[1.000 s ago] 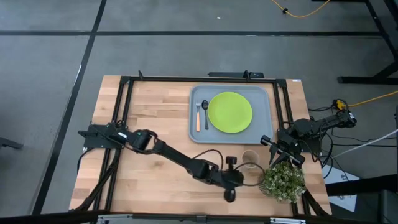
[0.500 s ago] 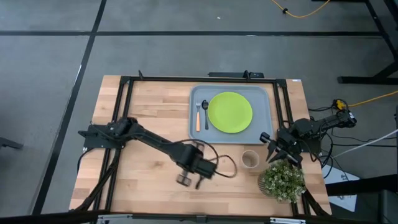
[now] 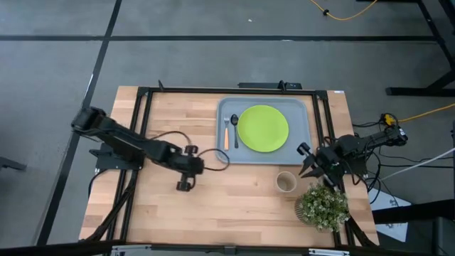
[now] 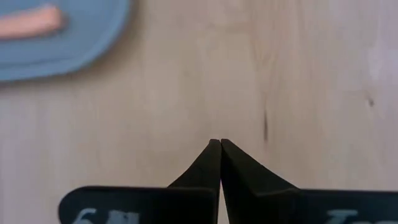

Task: Pick and place plate/cup/fork/spoon on tray
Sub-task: Put the white cup on the light blue tray to the right of the green plate

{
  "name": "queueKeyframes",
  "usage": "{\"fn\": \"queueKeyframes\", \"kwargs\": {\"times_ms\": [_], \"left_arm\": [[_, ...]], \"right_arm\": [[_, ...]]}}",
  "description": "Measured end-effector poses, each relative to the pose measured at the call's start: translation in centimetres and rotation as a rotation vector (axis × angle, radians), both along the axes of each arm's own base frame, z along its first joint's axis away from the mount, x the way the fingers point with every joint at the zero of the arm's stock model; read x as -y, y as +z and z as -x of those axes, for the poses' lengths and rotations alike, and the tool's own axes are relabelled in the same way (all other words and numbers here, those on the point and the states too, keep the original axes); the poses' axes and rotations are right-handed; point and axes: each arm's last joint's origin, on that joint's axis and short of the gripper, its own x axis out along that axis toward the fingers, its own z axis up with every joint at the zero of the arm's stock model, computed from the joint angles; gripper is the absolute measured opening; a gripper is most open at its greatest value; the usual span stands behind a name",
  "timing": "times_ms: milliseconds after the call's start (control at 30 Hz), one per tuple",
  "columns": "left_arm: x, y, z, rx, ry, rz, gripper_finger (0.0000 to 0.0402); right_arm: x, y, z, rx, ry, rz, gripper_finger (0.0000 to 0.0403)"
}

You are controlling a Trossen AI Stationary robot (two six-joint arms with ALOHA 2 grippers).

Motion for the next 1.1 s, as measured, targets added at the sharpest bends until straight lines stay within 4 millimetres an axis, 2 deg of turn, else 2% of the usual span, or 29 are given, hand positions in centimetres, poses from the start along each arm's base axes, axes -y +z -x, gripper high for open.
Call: {"fn": "queueKeyframes", "kwargs": {"times_ms": [200,333,500,667,767,900,1100], "left_arm": [[-0.4,-0.5,3.3,0.285,-0.076,0.002,0.0000],[-1.0,-0.8,4.7,0.495,-0.073,0.050,0.0000],[-1.4,-1.3,5.8,0.700,-0.090,0.106,0.0000],[-2.2,-1.7,6.4,0.819,-0.101,-0.004,0.0000],[-3.2,-2.3,6.6,0.848,-0.114,-0.005,0.0000],[-4.6,-3.7,7.2,0.802,-0.123,0.030,0.0000],[-6.6,-5.7,8.7,0.735,-0.010,0.026,0.0000]], "right_arm": [[0.2,0.2,-0.1,0.121,-0.115,0.145,0.0051],[0.3,0.4,-0.1,0.120,-0.147,0.112,0.0051],[0.4,0.9,0.0,0.183,-0.160,0.114,0.0051],[0.4,1.2,0.1,0.239,-0.174,0.142,0.0051],[0.4,1.2,0.1,0.250,-0.178,0.163,0.0051],[0.4,1.2,0.1,0.252,-0.179,0.165,0.0051],[0.4,1.2,0.1,0.252,-0.179,0.165,0.0051]]}}
